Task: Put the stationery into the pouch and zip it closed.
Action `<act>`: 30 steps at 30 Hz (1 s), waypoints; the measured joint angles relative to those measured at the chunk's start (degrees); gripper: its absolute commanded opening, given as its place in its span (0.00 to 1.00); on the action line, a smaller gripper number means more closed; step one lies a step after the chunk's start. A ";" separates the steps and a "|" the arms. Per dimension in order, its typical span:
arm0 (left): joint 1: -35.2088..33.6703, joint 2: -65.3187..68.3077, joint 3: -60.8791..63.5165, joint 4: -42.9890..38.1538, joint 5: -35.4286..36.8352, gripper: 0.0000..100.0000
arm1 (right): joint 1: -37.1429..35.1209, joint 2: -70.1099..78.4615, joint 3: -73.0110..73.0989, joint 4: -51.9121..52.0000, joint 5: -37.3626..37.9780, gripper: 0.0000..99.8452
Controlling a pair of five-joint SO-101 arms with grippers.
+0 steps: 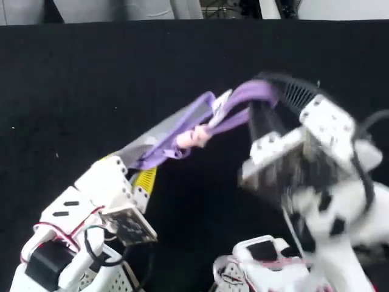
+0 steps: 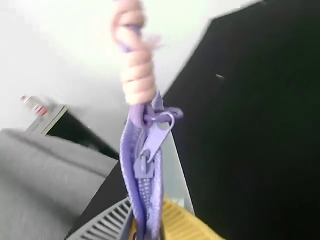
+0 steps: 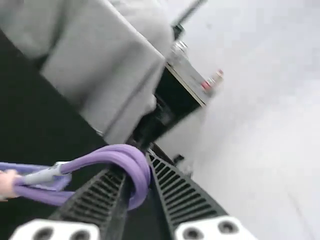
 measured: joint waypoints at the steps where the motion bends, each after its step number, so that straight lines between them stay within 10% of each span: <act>1: -0.97 0.00 -0.62 0.00 1.32 0.03 | 2.20 1.14 2.11 -2.55 -0.44 0.01; 30: -6.59 0.44 -17.93 5.63 10.73 0.03 | 17.85 45.27 -10.11 -18.02 -9.58 0.01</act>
